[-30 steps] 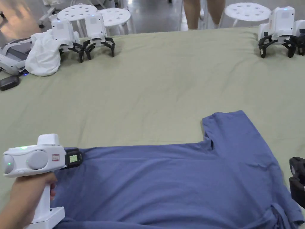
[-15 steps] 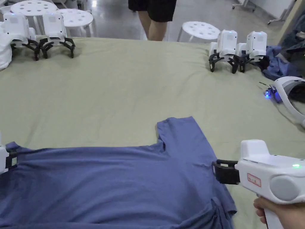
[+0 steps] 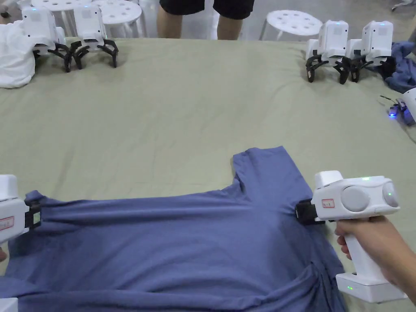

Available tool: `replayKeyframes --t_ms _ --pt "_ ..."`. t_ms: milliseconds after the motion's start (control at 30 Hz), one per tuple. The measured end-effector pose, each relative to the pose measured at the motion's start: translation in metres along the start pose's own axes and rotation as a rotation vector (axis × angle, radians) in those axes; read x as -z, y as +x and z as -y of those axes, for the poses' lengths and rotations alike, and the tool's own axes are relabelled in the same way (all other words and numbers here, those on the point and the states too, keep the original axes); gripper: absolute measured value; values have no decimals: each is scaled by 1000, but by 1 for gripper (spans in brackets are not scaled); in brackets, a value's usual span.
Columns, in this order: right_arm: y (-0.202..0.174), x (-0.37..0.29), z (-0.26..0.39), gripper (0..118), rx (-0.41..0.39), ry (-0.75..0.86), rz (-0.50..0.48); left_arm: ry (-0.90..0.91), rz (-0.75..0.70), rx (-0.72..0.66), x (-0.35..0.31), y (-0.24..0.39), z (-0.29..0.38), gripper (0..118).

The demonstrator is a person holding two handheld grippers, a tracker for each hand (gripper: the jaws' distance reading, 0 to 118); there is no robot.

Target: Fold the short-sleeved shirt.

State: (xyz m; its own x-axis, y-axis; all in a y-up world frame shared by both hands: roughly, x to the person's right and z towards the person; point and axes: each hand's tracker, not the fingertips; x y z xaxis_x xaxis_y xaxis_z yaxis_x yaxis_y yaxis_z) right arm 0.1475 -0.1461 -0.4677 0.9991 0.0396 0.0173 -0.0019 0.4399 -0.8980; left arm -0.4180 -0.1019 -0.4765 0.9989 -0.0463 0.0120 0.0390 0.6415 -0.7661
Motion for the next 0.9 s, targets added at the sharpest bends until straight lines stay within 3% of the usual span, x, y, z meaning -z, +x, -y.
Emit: replayKeyframes --t_ms 33,100,300,533,900 --pt "-4 -1 0 39 -21 3 8 1 -1 -2 1 3 0 0" --pt "-6 0 -1 7 -23 1 -33 3 -2 -2 1 3 -2 0" --pt "-3 -17 -8 7 -36 33 -20 19 3 -28 -5 0 -9 0" --pt "-5 -91 -7 7 -38 191 -74 58 -4 -42 -32 -10 -16 0" --pt "-14 -189 65 7 -70 296 -112 48 -1 24 -101 -28 21 0"
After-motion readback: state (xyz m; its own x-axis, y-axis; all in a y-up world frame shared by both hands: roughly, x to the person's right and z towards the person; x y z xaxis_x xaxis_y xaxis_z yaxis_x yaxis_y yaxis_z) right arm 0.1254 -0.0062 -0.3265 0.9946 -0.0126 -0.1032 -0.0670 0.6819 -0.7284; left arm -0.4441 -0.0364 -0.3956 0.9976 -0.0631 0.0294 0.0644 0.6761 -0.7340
